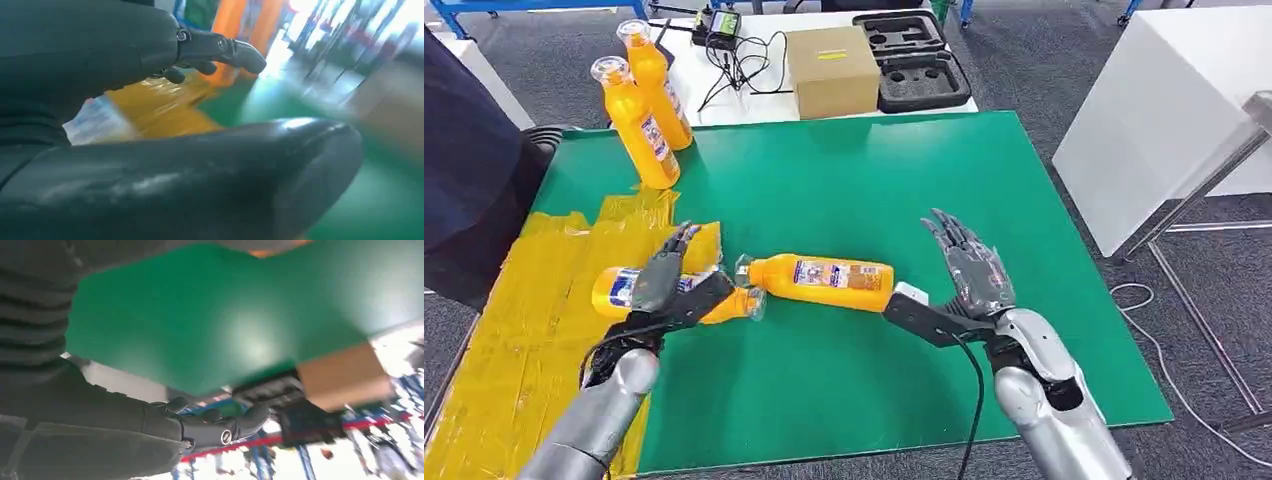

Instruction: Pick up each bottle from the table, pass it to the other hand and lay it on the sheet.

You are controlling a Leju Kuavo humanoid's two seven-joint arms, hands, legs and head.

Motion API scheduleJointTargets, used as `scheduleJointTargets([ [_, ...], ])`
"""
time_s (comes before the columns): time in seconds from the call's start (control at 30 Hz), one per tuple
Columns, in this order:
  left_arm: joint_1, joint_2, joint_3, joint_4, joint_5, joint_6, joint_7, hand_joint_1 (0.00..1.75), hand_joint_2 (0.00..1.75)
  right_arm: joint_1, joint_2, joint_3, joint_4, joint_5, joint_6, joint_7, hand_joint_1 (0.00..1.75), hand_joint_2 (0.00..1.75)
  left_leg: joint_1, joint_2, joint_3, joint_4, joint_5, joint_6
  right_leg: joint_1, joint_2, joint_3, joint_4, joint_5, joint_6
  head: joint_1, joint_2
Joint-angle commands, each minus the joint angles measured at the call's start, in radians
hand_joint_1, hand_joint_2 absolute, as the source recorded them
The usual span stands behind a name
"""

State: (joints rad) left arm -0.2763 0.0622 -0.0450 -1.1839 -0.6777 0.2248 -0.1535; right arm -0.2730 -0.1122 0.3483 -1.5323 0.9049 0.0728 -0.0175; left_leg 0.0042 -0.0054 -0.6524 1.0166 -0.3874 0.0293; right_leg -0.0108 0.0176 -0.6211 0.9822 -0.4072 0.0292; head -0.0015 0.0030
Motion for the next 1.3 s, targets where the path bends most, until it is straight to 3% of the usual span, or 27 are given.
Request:
scheduleJointTargets([
  [0.03,0.064,-0.049,0.03,-0.305,0.076,0.189,-0.127,0.0,0.0,-0.05,0.045,-0.03,0.227,0.052,-0.006,0.018,0.0,0.0,0.0,0.003,0.003,0.001,-0.002,-0.001,0.001,0.001,0.002,0.0,-0.001,-0.001,0.0,0.0],
  [0.2,0.056,-0.048,0.017,-0.296,0.116,0.215,-0.167,0.0,0.0,-0.056,0.046,-0.027,0.237,0.066,-0.006,0.026,0.0,0.0,0.0,0.0,0.005,0.0,-0.002,-0.001,0.0,-0.001,0.004,-0.001,-0.002,-0.001,0.0,0.0],
  [0.23,0.058,-0.052,0.003,-0.318,0.111,0.231,-0.177,0.0,0.0,-0.062,0.05,-0.025,0.251,0.077,-0.01,0.031,0.0,1.75,0.0,0.001,0.006,0.0,-0.003,-0.002,0.0,-0.001,0.005,0.0,-0.002,-0.001,0.0,0.0],
  [0.47,0.1,-0.053,-0.043,-0.394,0.111,0.278,-0.197,0.0,0.0,-0.089,0.088,-0.019,0.282,0.097,-0.02,0.028,0.0,1.75,0.0,0.002,0.002,0.0,-0.002,-0.001,0.0,0.001,0.001,0.0,-0.001,-0.001,0.0,0.0],
  [0.6,0.097,-0.052,-0.043,-0.383,0.129,0.281,-0.204,0.0,0.0,-0.094,0.088,-0.022,0.289,0.098,-0.019,0.028,0.0,1.75,0.0,0.003,0.008,0.0,-0.005,-0.002,0.0,0.0,0.007,0.0,-0.004,-0.002,0.0,0.0],
  [0.7,0.086,-0.054,-0.055,-0.372,0.162,0.273,-0.209,0.0,0.0,-0.139,0.095,-0.011,0.349,0.11,-0.015,0.034,0.0,1.75,-0.001,0.001,0.002,0.0,-0.001,-0.001,0.0,0.0,0.001,0.0,-0.001,-0.001,0.0,0.0],
  [1.03,0.083,-0.05,-0.085,-0.386,0.182,0.285,-0.235,0.0,0.0,-0.206,0.131,0.019,0.447,0.116,-0.031,0.031,0.0,1.75,0.0,0.001,0.003,0.0,-0.002,-0.001,0.0,-0.001,0.002,0.0,-0.001,-0.001,0.0,0.0],
  [1.23,0.046,-0.049,-0.114,-0.357,0.215,0.303,-0.247,0.0,0.0,-0.31,0.183,0.059,0.607,0.11,-0.024,0.041,0.0,1.75,0.0,0.004,0.004,0.0,-0.002,-0.001,0.0,0.002,0.002,0.001,-0.001,-0.001,0.0,0.0],
  [1.3,0.017,-0.046,-0.132,-0.343,0.223,0.305,-0.244,0.0,0.0,-0.388,0.22,0.08,0.743,0.098,-0.037,0.04,0.0,1.75,0.0,0.003,0.003,0.0,-0.001,-0.002,0.0,0.0,0.001,0.001,-0.001,-0.001,0.0,0.0],
])
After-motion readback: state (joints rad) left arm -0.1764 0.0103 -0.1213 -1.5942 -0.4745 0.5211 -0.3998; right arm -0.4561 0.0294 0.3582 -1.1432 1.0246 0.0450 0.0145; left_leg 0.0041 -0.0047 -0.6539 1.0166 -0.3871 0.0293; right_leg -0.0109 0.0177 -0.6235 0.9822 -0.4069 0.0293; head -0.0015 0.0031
